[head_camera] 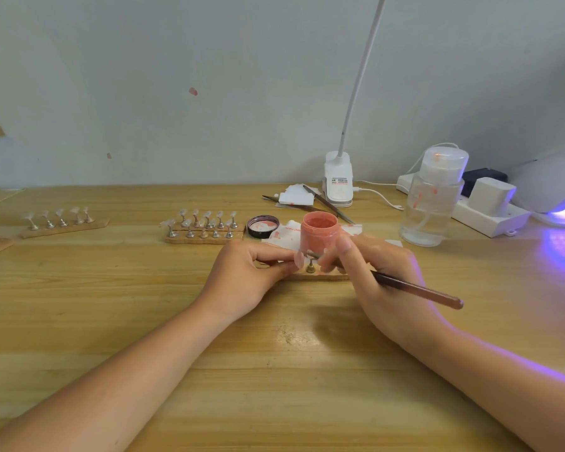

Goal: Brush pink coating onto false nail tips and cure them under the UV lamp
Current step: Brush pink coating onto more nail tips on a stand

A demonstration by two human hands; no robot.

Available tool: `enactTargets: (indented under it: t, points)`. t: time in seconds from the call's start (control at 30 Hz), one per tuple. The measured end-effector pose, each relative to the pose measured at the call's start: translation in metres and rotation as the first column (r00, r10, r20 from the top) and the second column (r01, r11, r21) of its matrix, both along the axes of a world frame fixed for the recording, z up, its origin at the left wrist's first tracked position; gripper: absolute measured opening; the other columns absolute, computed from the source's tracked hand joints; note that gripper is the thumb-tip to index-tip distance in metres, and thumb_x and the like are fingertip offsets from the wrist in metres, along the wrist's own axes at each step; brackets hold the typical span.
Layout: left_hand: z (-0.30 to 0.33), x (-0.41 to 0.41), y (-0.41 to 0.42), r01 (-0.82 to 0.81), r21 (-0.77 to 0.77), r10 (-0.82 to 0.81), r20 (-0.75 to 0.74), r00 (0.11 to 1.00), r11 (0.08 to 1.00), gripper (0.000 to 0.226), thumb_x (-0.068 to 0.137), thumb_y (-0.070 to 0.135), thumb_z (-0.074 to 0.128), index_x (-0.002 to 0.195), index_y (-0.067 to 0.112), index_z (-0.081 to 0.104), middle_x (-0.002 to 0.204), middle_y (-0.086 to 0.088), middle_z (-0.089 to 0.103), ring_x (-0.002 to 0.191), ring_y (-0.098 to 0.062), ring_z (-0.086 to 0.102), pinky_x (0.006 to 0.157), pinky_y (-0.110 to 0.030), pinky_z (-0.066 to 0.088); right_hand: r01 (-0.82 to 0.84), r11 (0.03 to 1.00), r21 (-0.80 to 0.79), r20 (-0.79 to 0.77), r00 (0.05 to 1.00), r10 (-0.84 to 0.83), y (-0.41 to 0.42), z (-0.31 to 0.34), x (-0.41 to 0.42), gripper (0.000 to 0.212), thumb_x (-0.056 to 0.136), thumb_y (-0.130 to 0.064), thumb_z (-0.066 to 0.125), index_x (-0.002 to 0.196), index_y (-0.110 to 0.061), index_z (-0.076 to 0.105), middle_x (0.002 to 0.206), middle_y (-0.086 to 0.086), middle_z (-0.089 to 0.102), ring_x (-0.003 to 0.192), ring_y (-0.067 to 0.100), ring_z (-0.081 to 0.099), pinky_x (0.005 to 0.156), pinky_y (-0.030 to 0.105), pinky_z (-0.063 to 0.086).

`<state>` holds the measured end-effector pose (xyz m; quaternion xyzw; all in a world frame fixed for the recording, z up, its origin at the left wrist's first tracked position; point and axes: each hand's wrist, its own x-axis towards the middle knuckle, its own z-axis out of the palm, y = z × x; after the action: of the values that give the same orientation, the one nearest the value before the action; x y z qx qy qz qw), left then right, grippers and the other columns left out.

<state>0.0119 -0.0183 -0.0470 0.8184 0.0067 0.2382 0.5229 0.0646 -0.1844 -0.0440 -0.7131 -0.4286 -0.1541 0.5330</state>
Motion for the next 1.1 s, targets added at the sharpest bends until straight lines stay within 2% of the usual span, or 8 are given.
enactTargets:
  t: [0.13,0.23,0.37,0.5,0.57,0.73,0.9,1.1]
  points:
    - [0.0009,-0.0008,-0.0008,0.000,-0.018,0.000,-0.009,1.000,1.000,0.009,0.072,0.012,0.072,0.074,0.021,0.073,0.081,0.021,0.067,0.074,0.012,0.061,0.065,-0.002,0.040,-0.035,0.998,0.050,-0.084,0.996,0.039,-0.0013,-0.0009,-0.0022,0.050,0.089,-0.042,0.036,0.057,-0.014,0.063,0.055,0.001,0.061,0.057,0.009,0.058,0.060,0.028,0.047]
    - [0.0004,-0.0008,-0.0003,-0.014,-0.010,0.014,-0.005,1.000,1.000,0.010,0.072,0.012,0.072,0.073,0.022,0.074,0.081,0.019,0.068,0.074,0.012,0.061,0.064,-0.002,0.039,-0.017,0.999,0.049,-0.020,1.000,0.018,-0.0005,-0.0001,-0.0011,0.043,0.094,-0.035,0.042,0.063,-0.015,0.065,0.061,-0.007,0.061,0.063,0.006,0.058,0.064,0.021,0.044]
    - [0.0022,-0.0014,-0.0024,-0.015,-0.014,0.015,0.012,1.000,1.000,0.008,0.072,0.009,0.072,0.075,0.017,0.074,0.079,0.023,0.066,0.055,0.015,0.054,0.055,0.001,0.035,-0.036,0.999,0.038,-0.105,0.994,0.040,-0.0009,-0.0020,-0.0015,0.047,0.090,-0.043,0.040,0.058,-0.019,0.065,0.055,-0.003,0.062,0.057,0.008,0.059,0.060,0.023,0.046]
    - [0.0018,-0.0013,-0.0016,-0.020,-0.011,0.020,0.009,1.000,1.000,0.014,0.071,0.009,0.072,0.070,0.022,0.073,0.080,0.023,0.066,0.068,0.014,0.059,0.061,-0.001,0.037,-0.010,0.999,0.050,-0.027,1.000,0.011,-0.0001,-0.0006,-0.0007,0.040,0.093,-0.035,0.042,0.065,-0.019,0.065,0.062,-0.009,0.061,0.062,0.001,0.057,0.063,0.015,0.042]
    - [0.0020,-0.0015,-0.0014,-0.022,-0.016,0.022,0.003,1.000,1.000,0.014,0.072,0.008,0.073,0.070,0.022,0.073,0.079,0.023,0.067,0.072,0.012,0.061,0.064,-0.002,0.039,-0.019,0.999,0.032,-0.089,0.996,0.022,0.0005,-0.0015,-0.0006,0.040,0.092,-0.038,0.044,0.061,-0.022,0.064,0.057,-0.007,0.061,0.059,0.003,0.057,0.061,0.016,0.042]
    - [0.0031,-0.0020,-0.0023,-0.038,-0.019,0.038,0.008,0.999,0.999,0.011,0.071,0.010,0.073,0.071,0.020,0.073,0.077,0.025,0.066,0.071,0.013,0.060,0.063,-0.001,0.038,-0.021,0.998,0.065,-0.052,0.998,0.025,-0.0011,-0.0003,-0.0023,0.043,0.091,-0.039,0.040,0.061,-0.020,0.064,0.057,-0.008,0.060,0.058,0.002,0.056,0.060,0.015,0.041]
    - [0.0047,-0.0037,-0.0037,-0.038,-0.027,0.039,0.029,0.999,0.999,0.014,0.071,0.008,0.074,0.069,0.022,0.072,0.064,0.026,0.066,0.048,0.012,0.050,0.052,-0.001,0.034,-0.046,0.998,0.047,-0.155,0.987,0.053,-0.0008,-0.0002,-0.0031,0.046,0.087,-0.047,0.039,0.057,-0.024,0.064,0.053,-0.003,0.061,0.054,0.006,0.057,0.058,0.020,0.044]
    - [0.0038,-0.0023,-0.0013,-0.043,-0.019,0.043,0.013,0.999,0.999,0.018,0.072,0.006,0.073,0.066,0.023,0.073,0.069,0.020,0.069,0.072,0.001,0.060,0.063,-0.004,0.041,-0.044,0.999,0.030,-0.115,0.992,0.047,-0.0001,-0.0002,-0.0028,0.043,0.090,-0.042,0.042,0.058,-0.022,0.064,0.056,-0.007,0.061,0.058,0.004,0.056,0.062,0.017,0.042]
